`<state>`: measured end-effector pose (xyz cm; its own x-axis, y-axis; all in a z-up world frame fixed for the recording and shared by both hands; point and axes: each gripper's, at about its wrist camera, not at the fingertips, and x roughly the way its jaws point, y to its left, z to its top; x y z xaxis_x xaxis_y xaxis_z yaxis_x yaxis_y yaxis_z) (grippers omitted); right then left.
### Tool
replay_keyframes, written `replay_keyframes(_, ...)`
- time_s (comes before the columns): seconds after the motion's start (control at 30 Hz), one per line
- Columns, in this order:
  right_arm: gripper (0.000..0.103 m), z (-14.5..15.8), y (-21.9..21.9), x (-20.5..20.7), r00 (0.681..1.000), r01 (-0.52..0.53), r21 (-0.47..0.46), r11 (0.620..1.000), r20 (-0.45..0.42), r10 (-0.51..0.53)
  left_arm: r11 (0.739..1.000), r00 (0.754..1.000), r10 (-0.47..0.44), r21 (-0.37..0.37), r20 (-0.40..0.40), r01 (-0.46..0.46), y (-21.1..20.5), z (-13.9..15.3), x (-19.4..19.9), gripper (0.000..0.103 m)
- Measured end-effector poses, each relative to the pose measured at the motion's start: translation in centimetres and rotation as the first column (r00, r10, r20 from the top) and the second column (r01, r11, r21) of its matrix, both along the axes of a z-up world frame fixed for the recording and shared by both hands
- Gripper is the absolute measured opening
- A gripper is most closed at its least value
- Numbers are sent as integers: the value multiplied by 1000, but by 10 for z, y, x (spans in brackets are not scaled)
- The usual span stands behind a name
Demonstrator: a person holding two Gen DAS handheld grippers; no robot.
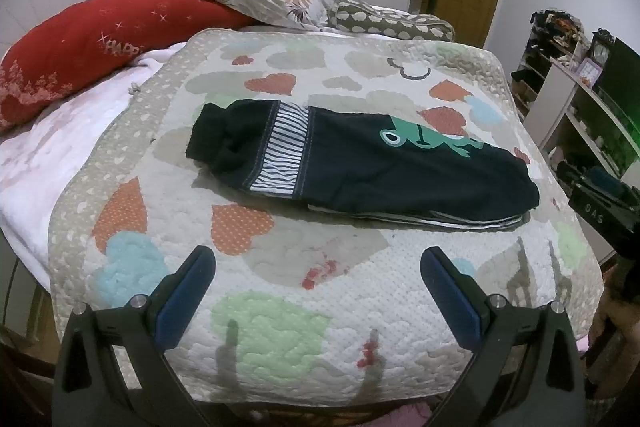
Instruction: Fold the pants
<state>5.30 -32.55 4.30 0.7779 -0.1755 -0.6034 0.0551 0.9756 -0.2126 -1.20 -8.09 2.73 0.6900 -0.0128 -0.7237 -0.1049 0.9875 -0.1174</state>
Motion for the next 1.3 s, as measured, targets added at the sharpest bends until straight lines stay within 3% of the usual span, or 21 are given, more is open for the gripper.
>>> replay_keyframes(0.4,71,-15,-5,2,999,-7,47,999,-34,8,998,998,22,61,-55,-18,3,-12,8,102)
replay_keyframes(0.73,71,-31,17,4,995,-53,47,997,-85,56,992,996,55,119,-77,-45,16,-23,9,102)
replay_keyframes(1.03,71,-45,31,11,986,-97,95,991,-126,109,993,991,78,100,-109,-67,33,-34,14,102)
replay_keyframes(1.3,71,-43,31,32,969,-145,177,973,-174,176,993,994,101,58,-47,-98,86,-4,40,102)
